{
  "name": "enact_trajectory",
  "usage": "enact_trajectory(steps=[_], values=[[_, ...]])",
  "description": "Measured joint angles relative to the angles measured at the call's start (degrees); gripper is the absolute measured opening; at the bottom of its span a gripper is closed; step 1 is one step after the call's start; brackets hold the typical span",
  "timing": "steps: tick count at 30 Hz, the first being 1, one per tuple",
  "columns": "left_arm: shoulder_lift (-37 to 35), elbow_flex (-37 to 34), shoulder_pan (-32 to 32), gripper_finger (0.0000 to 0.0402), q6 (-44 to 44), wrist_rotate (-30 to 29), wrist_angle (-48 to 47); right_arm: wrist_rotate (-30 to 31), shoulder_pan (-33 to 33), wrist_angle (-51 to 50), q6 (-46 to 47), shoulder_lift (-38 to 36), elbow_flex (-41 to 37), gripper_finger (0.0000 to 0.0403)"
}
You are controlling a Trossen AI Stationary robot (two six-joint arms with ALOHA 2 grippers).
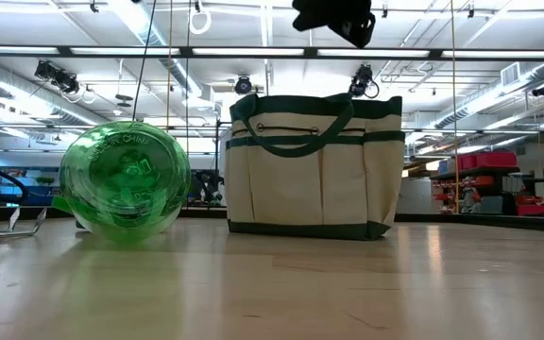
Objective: Pick & Place Garden tools in Gardening bag
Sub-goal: Put the green spray bottle into the white gardening bag
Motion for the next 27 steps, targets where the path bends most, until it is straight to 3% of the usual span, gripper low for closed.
enact_trajectory(steps=[4,13,20,27], values=[[0.0,-5.6,0.0,0.0092,0.0,0.7,4.0,0.0,0.9,1.6,0.2,0.0,0.0,0.0094],[0.0,-16.5,0.0,0.0092,-0.2,8.8,14.7,4.1,2.4,1.9,-0.8,0.0,0.0,0.0094],[0.0,-24.2,0.0,0.0092,-0.4,9.0,25.8,5.1,2.6,2.7,-0.8,0.0,-0.4,0.0094],[0.0,-29.4,1.3,0.0092,-0.4,9.5,33.3,5.7,2.6,9.8,-0.9,0.0,-6.5,0.0094]])
